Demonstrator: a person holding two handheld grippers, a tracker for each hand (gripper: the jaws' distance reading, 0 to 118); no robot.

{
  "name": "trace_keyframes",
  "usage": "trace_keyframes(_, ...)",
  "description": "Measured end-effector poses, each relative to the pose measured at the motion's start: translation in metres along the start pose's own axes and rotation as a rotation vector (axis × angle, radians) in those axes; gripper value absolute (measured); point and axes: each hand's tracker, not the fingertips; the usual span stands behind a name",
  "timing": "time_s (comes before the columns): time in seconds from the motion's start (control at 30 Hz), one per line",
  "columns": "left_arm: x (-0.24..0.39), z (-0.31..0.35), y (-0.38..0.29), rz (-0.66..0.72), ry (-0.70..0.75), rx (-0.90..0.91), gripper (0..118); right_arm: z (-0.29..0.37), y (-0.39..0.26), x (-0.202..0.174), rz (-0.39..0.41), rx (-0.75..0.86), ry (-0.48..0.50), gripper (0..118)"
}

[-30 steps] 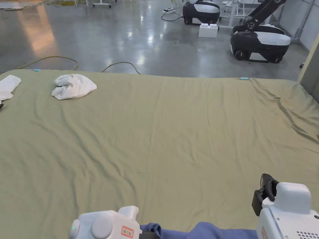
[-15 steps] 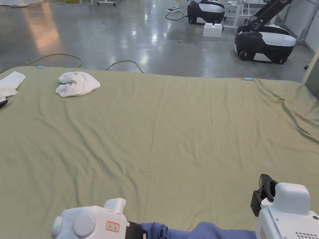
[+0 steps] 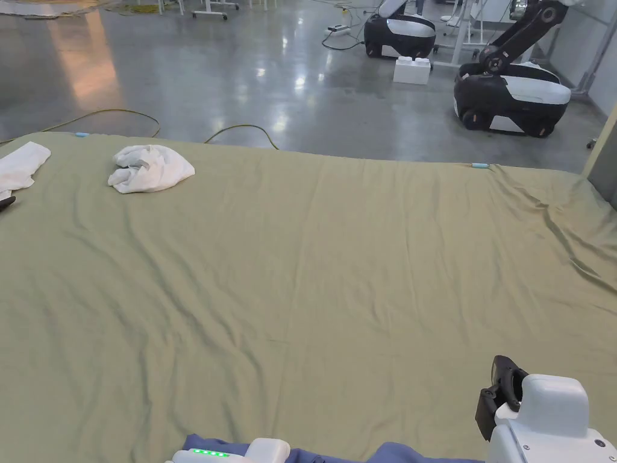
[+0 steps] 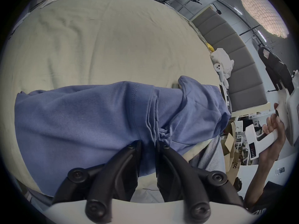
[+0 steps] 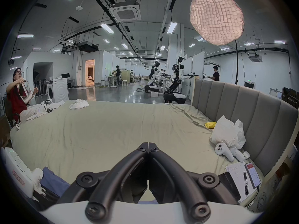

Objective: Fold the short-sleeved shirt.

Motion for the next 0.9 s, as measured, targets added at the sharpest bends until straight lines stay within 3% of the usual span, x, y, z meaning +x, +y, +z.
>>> trace_keyframes(0.2,-0.01,0.03,-0.003,-0.019,-0.053,0.061,25,-0.002,0.0,-0.004,-0.005,-0.002,0.019,0)
trace_keyframes(0.3,-0.035,0.062,-0.003,-0.004,-0.04,0.163,61,-0.002,0.002,-0.005,0.0,0.001,0.022,0)
trace_keyframes(0.33,-0.047,0.073,-0.003,0.013,-0.037,0.193,66,-0.002,0.003,-0.004,0.0,0.0,0.023,0)
trace_keyframes(0.5,-0.103,0.127,-0.009,0.153,-0.01,0.281,66,-0.003,0.004,-0.004,-0.002,0.001,0.024,0)
trace_keyframes(0.6,-0.144,0.134,-0.013,0.212,-0.071,0.292,69,-0.003,0.004,-0.005,-0.004,0.0,0.023,0)
trace_keyframes(0.77,-0.189,0.103,-0.02,0.272,-0.251,0.214,69,-0.003,0.004,-0.007,-0.012,-0.003,0.025,0)
trace_keyframes(0.9,-0.182,0.07,-0.027,0.321,-0.344,0.156,69,-0.001,0.004,-0.008,-0.012,0.0,0.021,0)
